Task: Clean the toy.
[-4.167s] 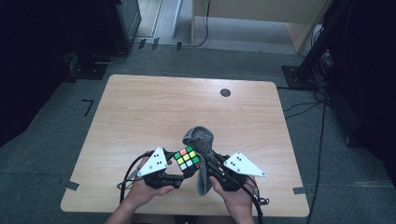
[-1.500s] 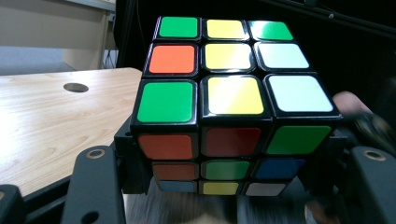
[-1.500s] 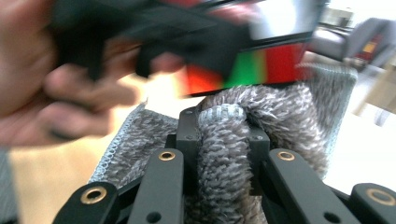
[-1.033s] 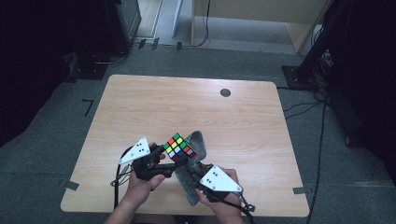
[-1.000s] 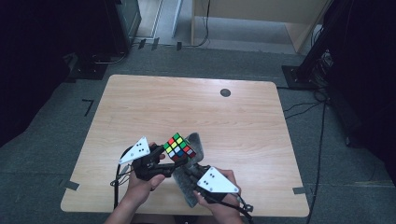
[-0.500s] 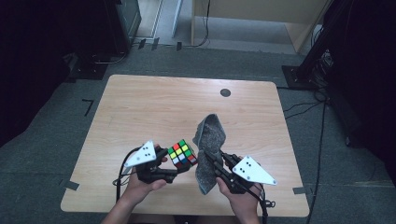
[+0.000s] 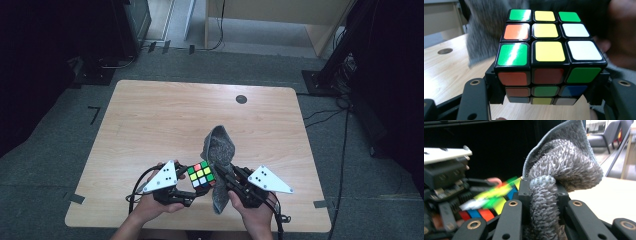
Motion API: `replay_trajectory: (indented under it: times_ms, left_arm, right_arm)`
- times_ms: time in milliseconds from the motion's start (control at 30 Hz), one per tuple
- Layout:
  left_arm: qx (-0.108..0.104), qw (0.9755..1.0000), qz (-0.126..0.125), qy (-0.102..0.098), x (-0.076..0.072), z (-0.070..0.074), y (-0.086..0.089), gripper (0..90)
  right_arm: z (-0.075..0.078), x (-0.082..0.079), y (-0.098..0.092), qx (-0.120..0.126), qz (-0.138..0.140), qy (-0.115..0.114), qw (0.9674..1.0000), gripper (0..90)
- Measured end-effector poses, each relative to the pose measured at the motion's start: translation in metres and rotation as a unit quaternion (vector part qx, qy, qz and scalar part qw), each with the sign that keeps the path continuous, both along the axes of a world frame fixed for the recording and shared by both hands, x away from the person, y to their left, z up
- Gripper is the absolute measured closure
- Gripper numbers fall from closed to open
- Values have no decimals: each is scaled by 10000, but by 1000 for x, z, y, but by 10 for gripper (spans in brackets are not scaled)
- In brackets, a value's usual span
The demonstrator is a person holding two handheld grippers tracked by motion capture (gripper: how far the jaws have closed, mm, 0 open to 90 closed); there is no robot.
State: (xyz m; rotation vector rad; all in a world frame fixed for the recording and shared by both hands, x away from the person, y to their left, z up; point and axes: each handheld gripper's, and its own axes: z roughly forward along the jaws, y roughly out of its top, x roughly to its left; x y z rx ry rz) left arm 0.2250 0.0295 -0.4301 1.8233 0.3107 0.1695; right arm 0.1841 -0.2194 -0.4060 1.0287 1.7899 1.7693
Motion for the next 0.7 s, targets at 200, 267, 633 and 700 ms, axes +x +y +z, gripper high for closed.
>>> replay_trajectory:
  times_ms: [200,267,633,700]
  left_arm:
    - [-71,9999,79,-99,-3,4,-1,342]
    - [-107,9998,130,-68,-2,4,2,342]
    - [1106,9912,704,-182,-1,-10,-20,342]
    - [1220,9896,749,-128,-2,-11,-24,341]
  right_arm:
    - [-6,2,0,166,-140,230,9995,752]
    - [-14,5,0,207,-176,399,9988,752]
    - [7,-9,7,-57,-49,-148,9999,745]
    - [4,-10,14,-238,41,-125,9996,743]
